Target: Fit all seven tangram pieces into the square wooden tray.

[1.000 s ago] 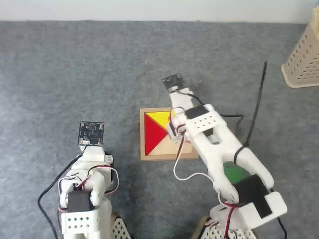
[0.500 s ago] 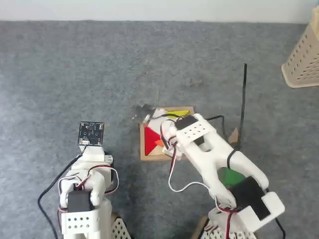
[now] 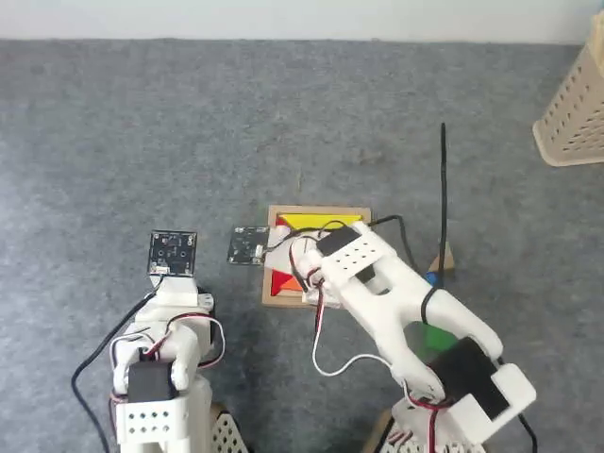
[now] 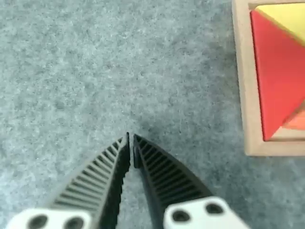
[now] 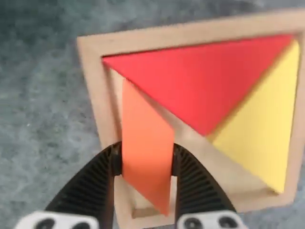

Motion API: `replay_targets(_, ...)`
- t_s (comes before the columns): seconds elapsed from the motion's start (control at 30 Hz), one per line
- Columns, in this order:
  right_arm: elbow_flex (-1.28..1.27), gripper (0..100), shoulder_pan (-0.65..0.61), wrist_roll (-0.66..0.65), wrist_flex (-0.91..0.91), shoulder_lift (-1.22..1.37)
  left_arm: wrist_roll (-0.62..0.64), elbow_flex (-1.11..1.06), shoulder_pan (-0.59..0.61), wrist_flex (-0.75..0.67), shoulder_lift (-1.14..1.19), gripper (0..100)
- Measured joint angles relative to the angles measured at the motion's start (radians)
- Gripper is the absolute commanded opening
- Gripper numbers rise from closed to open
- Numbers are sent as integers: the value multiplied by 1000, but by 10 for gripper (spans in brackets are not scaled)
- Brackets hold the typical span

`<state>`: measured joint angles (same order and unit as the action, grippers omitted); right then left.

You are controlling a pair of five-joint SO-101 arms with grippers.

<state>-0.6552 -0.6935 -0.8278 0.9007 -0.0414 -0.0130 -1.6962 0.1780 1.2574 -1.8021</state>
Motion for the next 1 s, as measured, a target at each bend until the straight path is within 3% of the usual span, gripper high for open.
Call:
replay_targets(0.27, 0, 20, -2, -2, 2, 0, 0, 0, 0, 0, 0, 12)
replay_targets(0.57, 0, 243, -17, 2, 31, 0, 0, 0, 0, 0, 0, 12)
replay_targets(0.83, -2, 186, -17, 34, 37, -20, 0, 0, 0, 0, 0, 12)
replay_targets(1.0, -2, 72, -2, 163, 71, -169, 0, 0, 0, 0, 0, 12)
